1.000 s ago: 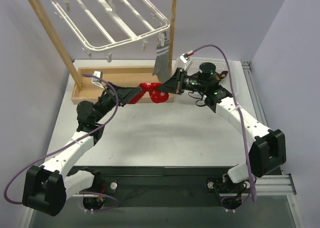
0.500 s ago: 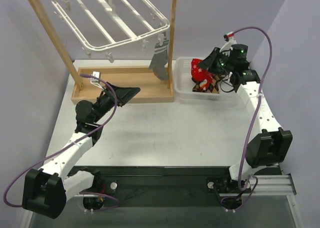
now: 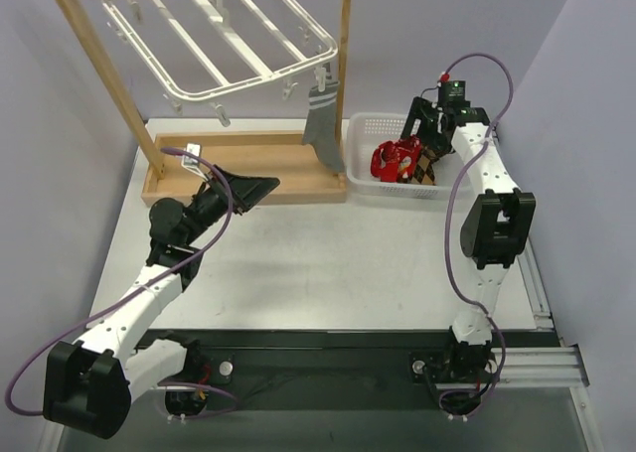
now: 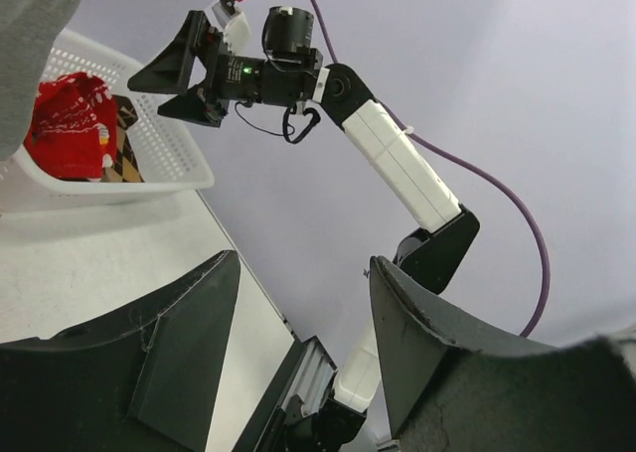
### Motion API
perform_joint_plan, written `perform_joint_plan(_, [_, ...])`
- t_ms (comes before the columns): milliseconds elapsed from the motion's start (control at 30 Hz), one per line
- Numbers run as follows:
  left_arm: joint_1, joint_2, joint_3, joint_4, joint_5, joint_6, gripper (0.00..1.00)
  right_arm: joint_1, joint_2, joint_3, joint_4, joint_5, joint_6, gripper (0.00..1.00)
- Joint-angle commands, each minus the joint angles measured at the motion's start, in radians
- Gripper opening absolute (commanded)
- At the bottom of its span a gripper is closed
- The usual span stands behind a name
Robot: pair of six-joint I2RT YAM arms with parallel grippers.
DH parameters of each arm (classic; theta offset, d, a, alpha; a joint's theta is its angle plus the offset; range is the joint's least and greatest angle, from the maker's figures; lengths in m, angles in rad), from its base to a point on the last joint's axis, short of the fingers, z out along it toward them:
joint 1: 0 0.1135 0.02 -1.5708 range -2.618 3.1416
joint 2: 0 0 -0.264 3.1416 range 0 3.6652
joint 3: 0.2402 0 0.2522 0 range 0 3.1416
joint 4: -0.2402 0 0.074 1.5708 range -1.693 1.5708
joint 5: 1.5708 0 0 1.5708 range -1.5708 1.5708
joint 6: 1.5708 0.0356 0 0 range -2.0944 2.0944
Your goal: Remove the socks clipped to the hanger
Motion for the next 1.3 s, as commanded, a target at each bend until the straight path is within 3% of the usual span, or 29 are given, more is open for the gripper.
perform_joint_plan(0, [0.004,-0.012,0.052,-0.045,0.022,0.072,0.65,0.018,-0.045,0.022,-0.077,-0.072,-0.054,0.83])
perform_joint_plan(167, [-0.008,0.009,0.063,-0.047,0.030,0.135,0.65,0.099,-0.125,-0.022,-0.007,-0.172,-0.119,0.95])
perform_joint_plan(333, [-0.092,0.097,0.098,-0.122,-0.169,0.440,0.69,0.130,-0.165,-0.046,0.049,-0.325,-0.092,0.98])
perform_joint_plan(467, [-0.120,0.210,0.070,0.086,-0.284,0.590,0.71,0.145,-0.231,-0.148,0.110,-0.388,-0.054,0.97])
perform_joint_plan(700, [-0.108,0.481,0.145,0.347,-0.311,0.795,0.75,0.142,-0.418,-0.357,0.174,-0.396,-0.028,0.97])
perform_joint_plan(833, [-0.109,0.646,0.257,0.436,-0.254,0.806,0.74,0.135,-0.479,-0.429,0.203,-0.422,-0.011,0.97])
perform_joint_plan(900, [-0.106,0.725,0.299,0.499,-0.203,0.787,0.66,0.138,-0.513,-0.449,0.219,-0.442,-0.006,0.97])
perform_joint_plan(1200, [-0.106,0.960,0.497,0.606,-0.133,0.700,0.58,0.135,-0.633,-0.545,0.231,-0.454,0.014,0.96])
perform_joint_plan(1267, [-0.109,1.006,0.542,0.614,-0.136,0.680,0.51,0.135,-0.648,-0.568,0.237,-0.457,0.020,0.96])
